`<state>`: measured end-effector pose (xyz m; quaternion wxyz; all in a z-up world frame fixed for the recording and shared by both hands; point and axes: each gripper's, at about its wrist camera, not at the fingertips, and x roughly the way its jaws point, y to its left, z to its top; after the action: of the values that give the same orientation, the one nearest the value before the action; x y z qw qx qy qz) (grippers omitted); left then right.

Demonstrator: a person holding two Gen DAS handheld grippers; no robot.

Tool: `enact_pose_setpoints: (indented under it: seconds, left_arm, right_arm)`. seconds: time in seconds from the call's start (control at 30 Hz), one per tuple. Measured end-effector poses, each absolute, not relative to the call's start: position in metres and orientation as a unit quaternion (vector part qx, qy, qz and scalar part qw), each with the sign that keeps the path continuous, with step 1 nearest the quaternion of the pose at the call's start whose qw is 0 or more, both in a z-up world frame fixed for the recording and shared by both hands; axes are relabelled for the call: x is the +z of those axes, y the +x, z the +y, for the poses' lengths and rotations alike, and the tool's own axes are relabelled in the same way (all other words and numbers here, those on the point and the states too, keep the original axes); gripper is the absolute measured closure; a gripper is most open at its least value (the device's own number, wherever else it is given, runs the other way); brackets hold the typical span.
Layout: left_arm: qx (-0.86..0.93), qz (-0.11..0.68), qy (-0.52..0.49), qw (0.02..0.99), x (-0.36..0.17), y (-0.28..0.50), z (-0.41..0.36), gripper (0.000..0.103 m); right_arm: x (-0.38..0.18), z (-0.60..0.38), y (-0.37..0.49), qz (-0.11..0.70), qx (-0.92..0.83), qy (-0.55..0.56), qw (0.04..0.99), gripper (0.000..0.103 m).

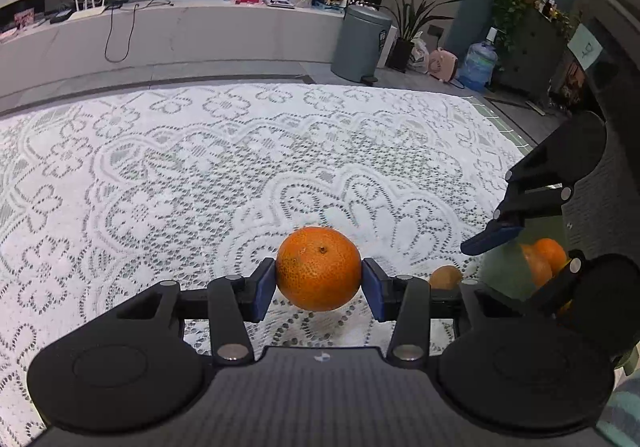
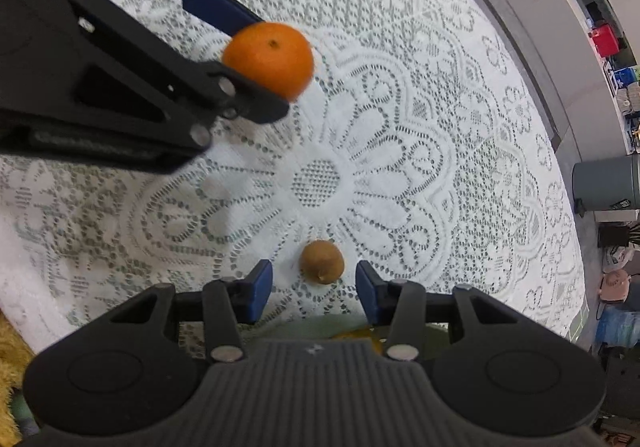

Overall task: Organize fruits
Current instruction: 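Close the left tool on the orange while the right tool grasps the kiwi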

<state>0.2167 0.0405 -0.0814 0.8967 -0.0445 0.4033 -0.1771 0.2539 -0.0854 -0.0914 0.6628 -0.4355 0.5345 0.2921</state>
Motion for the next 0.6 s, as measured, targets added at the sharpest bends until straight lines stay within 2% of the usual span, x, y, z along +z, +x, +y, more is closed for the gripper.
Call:
enact_pose_setpoints:
  seconds: [0.23, 0.3, 0.37, 0.47, 0.6]
  left_arm:
    - [-0.182, 0.410, -0.059, 0.892, -0.085, 0.219, 0.044, 0.051]
    - [-0.182, 0.411, -0.059, 0.892, -0.085, 0.219, 0.044, 0.051]
    - [-0.183, 0.411, -0.059, 0.891, -0.086, 0.219, 0.044, 0.051]
    - [-0.183, 0.411, -0.059, 0.891, -0.086, 0.219, 0.044, 0.051]
    - [-0.184, 0.409, -0.061, 0.892, -0.085, 0.219, 0.043, 0.051]
  right_arm:
    - [-0.102, -0.082, 0.257, 0.544, 0.289, -0.442, 0.652, 0.071]
    - [-0.104, -0.083, 0.259, 0.546, 0.288, -0.441, 0.651, 0.071]
    - [-0.107, -0.083, 0.262, 0.550, 0.288, -0.438, 0.650, 0.078]
    - [-0.110, -0.084, 0.267, 0.550, 0.282, -0.441, 0.651, 0.083]
    - [-0.110, -0.084, 0.271, 0.552, 0.281, -0.432, 0.656, 0.083]
